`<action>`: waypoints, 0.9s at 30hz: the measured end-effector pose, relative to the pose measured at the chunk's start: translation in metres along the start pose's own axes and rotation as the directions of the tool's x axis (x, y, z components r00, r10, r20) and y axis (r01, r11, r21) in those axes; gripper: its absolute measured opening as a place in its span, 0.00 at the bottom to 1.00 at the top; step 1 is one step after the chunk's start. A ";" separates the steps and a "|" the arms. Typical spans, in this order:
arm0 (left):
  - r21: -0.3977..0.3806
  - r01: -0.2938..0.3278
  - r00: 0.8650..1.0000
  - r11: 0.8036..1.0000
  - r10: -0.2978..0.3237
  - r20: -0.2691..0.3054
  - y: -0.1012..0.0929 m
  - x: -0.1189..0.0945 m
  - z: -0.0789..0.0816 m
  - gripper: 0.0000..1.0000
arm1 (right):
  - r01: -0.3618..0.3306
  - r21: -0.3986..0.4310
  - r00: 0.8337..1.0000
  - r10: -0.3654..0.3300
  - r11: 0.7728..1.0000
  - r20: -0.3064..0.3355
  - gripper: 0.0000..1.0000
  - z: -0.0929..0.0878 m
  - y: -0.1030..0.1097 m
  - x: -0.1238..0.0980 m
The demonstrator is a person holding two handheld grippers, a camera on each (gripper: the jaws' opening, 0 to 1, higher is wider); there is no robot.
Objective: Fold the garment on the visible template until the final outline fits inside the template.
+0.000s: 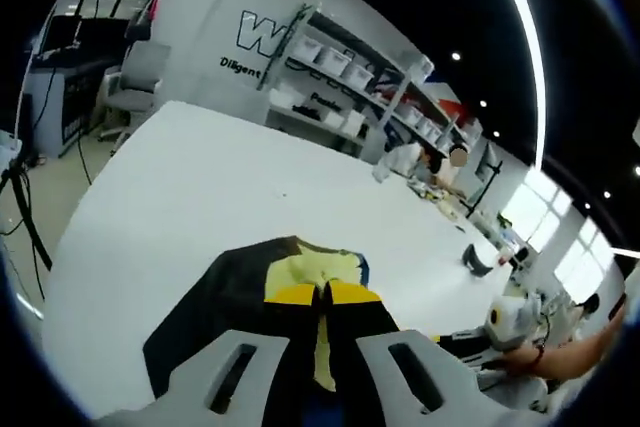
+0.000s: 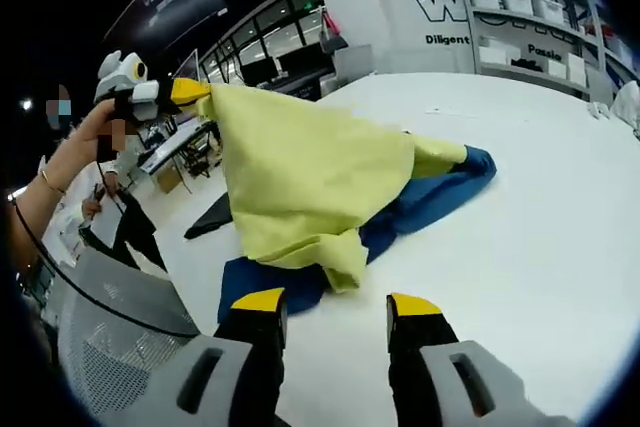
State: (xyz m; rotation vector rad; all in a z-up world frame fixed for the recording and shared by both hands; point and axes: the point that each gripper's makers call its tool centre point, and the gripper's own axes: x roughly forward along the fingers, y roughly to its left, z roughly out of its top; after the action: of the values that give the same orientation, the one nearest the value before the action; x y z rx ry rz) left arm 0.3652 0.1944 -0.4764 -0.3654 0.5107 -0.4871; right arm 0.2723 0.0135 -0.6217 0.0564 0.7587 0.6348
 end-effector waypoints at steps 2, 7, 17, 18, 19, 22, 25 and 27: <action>0.008 -0.006 1.000 1.000 0.006 -0.004 0.001 0.001 -0.001 0.00 | 0.015 -0.001 1.000 -0.015 1.000 -0.011 0.36 -0.004 0.006 0.004; 0.022 -0.022 1.000 1.000 0.022 -0.017 0.004 0.005 -0.005 0.00 | 0.040 -0.009 0.999 -0.040 0.999 -0.036 0.36 -0.012 0.020 0.014; 0.088 -0.111 0.989 0.990 0.119 -0.091 0.032 0.004 -0.023 0.00 | 0.167 -0.024 0.984 -0.168 0.986 -0.051 0.25 -0.011 0.019 0.051; 0.089 -0.116 0.988 0.989 0.125 -0.095 0.035 0.004 -0.024 0.00 | 0.176 -0.025 0.983 -0.177 0.984 -0.056 0.24 -0.012 0.017 0.052; 0.092 -0.120 0.987 0.989 0.129 -0.096 0.036 0.004 -0.024 0.00 | 0.182 -0.028 0.981 -0.183 0.983 -0.058 0.23 -0.013 0.015 0.054; 0.106 -0.129 0.985 0.986 0.140 -0.104 0.040 0.005 -0.026 0.00 | 0.188 -0.039 0.980 -0.191 0.981 -0.065 0.18 -0.016 0.014 0.056; 0.121 -0.140 0.982 0.983 0.154 -0.114 0.044 0.006 -0.028 0.00 | 0.194 -0.064 0.978 -0.198 0.979 -0.071 0.11 -0.018 0.012 0.059; 0.125 -0.144 0.980 0.982 0.159 -0.117 0.045 0.006 -0.029 0.00 | 0.204 -0.080 0.974 -0.210 0.976 -0.079 0.09 -0.021 0.009 0.059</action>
State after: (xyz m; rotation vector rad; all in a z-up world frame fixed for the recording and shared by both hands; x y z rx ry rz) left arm 0.3698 0.2223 -0.5223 -0.1827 0.6252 -0.3914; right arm 0.2867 0.0503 -0.6715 -0.1163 0.8129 0.4668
